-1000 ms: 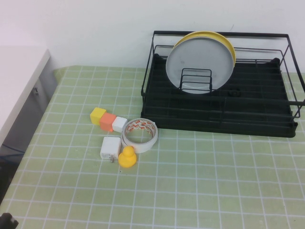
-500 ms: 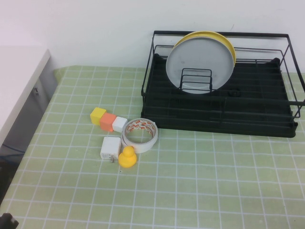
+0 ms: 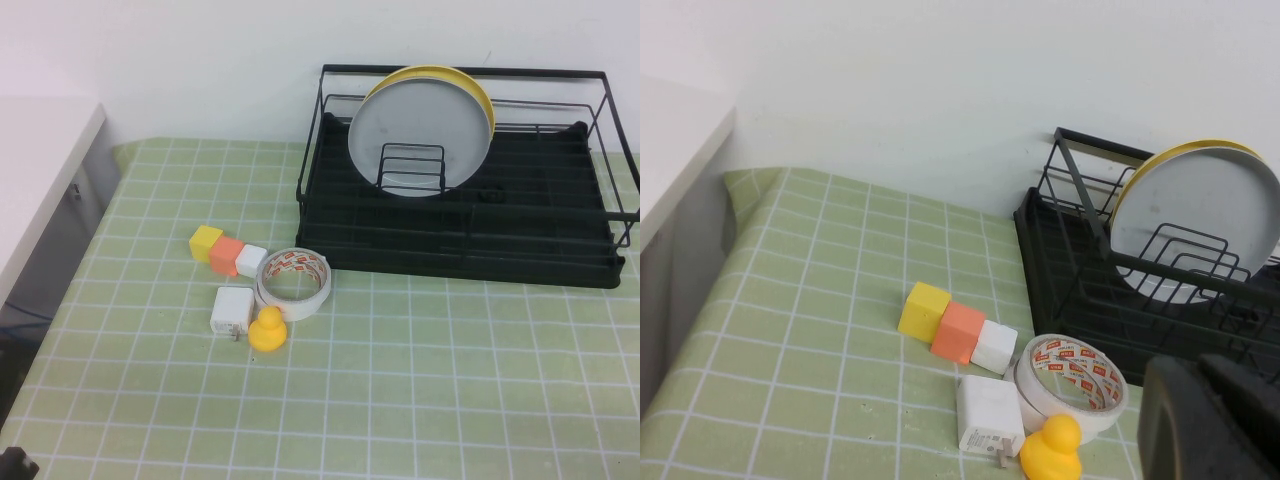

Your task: Place plate on rack

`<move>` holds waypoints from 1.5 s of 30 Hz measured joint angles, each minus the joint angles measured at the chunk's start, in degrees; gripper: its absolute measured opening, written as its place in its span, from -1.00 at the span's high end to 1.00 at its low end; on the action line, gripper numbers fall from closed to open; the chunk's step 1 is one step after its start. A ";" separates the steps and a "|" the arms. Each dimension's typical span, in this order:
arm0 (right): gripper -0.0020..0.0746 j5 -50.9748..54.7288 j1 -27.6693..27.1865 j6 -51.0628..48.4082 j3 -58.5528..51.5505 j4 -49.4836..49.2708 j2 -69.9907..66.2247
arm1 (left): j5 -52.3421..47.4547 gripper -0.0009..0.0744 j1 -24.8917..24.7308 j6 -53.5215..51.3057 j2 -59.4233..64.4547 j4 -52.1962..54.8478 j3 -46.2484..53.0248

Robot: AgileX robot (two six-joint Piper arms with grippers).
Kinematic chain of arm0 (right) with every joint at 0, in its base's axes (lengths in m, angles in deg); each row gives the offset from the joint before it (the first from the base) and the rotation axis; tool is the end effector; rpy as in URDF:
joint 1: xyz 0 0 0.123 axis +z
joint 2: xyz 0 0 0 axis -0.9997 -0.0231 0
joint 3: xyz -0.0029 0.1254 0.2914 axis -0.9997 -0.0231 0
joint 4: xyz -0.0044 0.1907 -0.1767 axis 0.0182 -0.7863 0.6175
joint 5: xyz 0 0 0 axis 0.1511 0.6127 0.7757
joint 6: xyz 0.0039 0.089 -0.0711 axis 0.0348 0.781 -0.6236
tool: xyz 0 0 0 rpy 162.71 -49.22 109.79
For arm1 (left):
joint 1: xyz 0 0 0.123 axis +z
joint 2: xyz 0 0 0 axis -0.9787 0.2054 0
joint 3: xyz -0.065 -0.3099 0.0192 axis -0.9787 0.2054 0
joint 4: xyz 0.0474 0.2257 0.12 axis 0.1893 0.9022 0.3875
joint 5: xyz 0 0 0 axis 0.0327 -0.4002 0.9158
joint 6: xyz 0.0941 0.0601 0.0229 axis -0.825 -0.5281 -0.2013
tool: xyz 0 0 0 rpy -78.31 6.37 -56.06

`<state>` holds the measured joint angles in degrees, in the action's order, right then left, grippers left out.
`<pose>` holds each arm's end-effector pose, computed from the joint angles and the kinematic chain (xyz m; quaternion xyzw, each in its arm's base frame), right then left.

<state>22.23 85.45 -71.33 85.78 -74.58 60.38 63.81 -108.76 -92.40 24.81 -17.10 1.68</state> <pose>0.0514 -0.0068 0.1694 -0.0254 0.7916 -0.0751 0.6058 0.0940 -0.0132 0.2641 -0.0583 0.7462 -0.1848 0.6369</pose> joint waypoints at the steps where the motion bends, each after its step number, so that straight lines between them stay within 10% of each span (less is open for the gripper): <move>1: 0.93 0.09 0.00 -0.71 0.00 0.00 0.00 | 0.00 0.98 0.00 0.00 0.00 0.00 0.00; 39: 0.93 0.73 0.00 -2.30 0.20 0.22 0.00 | 0.00 0.98 0.00 0.10 0.00 0.00 0.00; 45: 0.93 0.73 0.00 -2.40 0.20 0.22 0.00 | -0.51 0.98 1.50 20.07 0.00 15.68 2.62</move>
<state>22.96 85.45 -73.73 85.98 -74.36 60.38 63.29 -107.26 -72.33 24.81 -1.42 4.30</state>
